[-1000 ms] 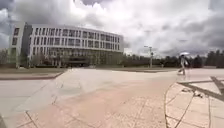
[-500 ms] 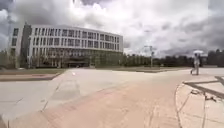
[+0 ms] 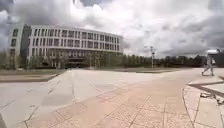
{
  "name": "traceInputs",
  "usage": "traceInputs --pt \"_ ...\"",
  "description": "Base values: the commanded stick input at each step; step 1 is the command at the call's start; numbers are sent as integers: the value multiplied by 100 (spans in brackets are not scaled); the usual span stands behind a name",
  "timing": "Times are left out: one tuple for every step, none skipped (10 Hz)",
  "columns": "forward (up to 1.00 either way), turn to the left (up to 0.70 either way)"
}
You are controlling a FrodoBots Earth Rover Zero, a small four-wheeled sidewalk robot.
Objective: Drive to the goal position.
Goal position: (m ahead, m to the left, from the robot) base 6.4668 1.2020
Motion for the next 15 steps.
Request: traceInputs --pt "70 0" --pt "70 0" --pt "70 0" --pt "70 0" --pt "70 0" --pt "70 0" --pt "70 0" --pt "70 0" --pt "70 0" --pt "70 0" --pt "70 0" --pt "70 0" --pt "70 0" --pt "70 0" --pt "70 0"
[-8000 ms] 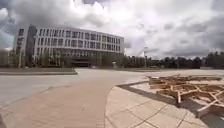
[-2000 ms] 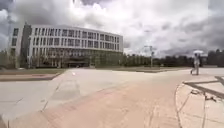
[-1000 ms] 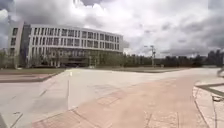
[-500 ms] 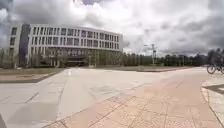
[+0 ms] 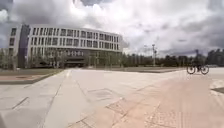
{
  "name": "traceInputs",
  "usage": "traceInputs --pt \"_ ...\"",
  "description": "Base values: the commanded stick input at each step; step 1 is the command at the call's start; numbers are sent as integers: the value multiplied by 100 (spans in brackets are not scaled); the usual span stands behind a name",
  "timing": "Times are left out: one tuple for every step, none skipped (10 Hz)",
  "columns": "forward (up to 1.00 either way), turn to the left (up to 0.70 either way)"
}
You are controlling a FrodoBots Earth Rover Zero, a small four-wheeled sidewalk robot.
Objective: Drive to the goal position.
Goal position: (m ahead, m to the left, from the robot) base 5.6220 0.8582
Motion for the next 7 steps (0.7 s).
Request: traceInputs --pt "70 0" --pt "70 0" --pt "70 0" --pt "70 0" --pt "70 0" --pt "70 0" --pt "70 0"
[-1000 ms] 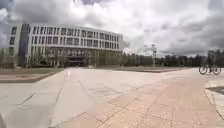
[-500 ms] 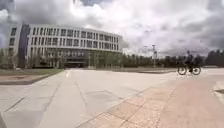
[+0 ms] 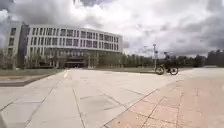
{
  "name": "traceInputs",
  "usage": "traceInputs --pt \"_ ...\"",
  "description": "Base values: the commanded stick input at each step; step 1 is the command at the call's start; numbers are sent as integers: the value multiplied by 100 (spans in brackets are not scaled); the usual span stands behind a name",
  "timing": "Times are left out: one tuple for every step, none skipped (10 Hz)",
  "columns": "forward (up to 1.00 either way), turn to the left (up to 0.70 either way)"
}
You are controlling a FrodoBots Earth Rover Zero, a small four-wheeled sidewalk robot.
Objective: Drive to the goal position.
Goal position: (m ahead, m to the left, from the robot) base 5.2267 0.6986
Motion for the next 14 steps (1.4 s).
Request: traceInputs --pt "70 0" --pt "70 0" --pt "70 0" --pt "70 0" --pt "70 0" --pt "70 0" --pt "70 0" --pt "70 0" --pt "70 0" --pt "70 0" --pt "70 0" --pt "70 0" --pt "70 0" --pt "70 0"
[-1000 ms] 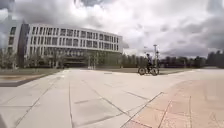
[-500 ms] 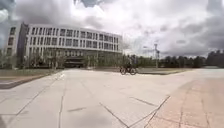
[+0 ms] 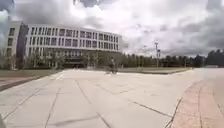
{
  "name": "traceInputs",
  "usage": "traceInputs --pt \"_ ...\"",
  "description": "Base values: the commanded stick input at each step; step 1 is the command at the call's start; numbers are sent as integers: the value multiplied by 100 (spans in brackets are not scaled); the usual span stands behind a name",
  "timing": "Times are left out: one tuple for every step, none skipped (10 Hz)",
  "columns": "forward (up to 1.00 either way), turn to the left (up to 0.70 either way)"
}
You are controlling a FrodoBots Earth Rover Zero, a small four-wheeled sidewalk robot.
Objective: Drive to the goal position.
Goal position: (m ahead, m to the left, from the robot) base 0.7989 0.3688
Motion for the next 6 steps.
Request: traceInputs --pt "70 0" --pt "70 0" --pt "70 0" --pt "70 0" --pt "70 0" --pt "70 0"
